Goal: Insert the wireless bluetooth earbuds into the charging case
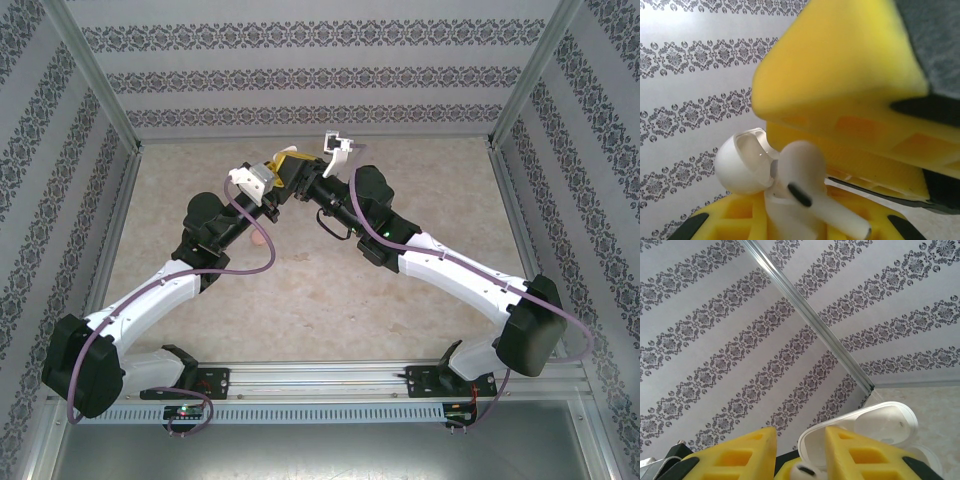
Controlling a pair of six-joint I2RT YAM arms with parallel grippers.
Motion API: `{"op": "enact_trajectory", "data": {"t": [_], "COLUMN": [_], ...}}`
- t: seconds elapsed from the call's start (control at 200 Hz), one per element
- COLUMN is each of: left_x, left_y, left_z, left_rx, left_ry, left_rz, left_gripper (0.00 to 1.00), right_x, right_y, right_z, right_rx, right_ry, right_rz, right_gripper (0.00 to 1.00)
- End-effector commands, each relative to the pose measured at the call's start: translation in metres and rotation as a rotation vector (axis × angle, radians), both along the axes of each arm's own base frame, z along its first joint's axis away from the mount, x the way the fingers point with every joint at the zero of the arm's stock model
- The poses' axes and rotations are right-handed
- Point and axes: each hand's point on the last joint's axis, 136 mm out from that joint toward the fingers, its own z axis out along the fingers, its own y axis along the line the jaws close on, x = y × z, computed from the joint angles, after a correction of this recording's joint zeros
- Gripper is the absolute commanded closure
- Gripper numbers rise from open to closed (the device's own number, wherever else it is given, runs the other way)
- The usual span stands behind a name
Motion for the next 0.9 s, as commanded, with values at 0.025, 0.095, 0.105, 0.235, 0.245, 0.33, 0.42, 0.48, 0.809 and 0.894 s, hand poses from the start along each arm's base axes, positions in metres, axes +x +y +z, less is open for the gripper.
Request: {"op": "enact_trajectory", "data": {"t": [0.025, 0.095, 0.105, 0.235, 0.245, 0.33, 0.42, 0.48, 0.809, 0.894], "left_x": [-0.060, -0.061, -0.061, -0.062, -0.061, -0.061, -0.060, -0.059, -0.051, -0.049], "left_y": [0.002, 0.003, 0.003, 0.003, 0.004, 0.004, 0.003, 0.003, 0.004, 0.004], "left_z": [0.100, 0.101, 0.101, 0.103, 0.103, 0.104, 0.102, 0.101, 0.091, 0.088], "left_rx": [-0.135, -0.140, -0.140, -0.157, -0.158, -0.160, -0.156, -0.155, -0.168, -0.168], "left_ry": [-0.327, -0.329, -0.329, -0.321, -0.320, -0.321, -0.313, -0.306, -0.269, -0.261], "left_rz": [-0.112, -0.114, -0.113, -0.116, -0.114, -0.114, -0.114, -0.114, -0.091, -0.085], "left_gripper": [1.00, 1.00, 1.00, 1.00, 1.00, 1.00, 1.00, 1.00, 1.00, 1.00], "right_x": [0.010, 0.011, 0.011, 0.013, 0.013, 0.012, 0.011, 0.011, 0.012, 0.010], "right_y": [0.005, 0.004, 0.004, 0.004, 0.004, 0.005, 0.004, 0.003, -0.003, -0.009], "right_z": [-0.089, -0.091, -0.091, -0.093, -0.093, -0.094, -0.092, -0.090, -0.057, -0.046], "right_rx": [-0.198, -0.205, -0.206, -0.215, -0.216, -0.220, -0.221, -0.219, -0.169, -0.163], "right_ry": [0.213, 0.220, 0.220, 0.234, 0.235, 0.237, 0.235, 0.236, 0.210, 0.197], "right_rz": [-0.017, -0.023, -0.024, -0.026, -0.026, -0.021, -0.018, -0.019, -0.009, -0.014], "right_gripper": [0.68, 0.69, 0.69, 0.70, 0.70, 0.70, 0.70, 0.69, 0.47, 0.43]}}
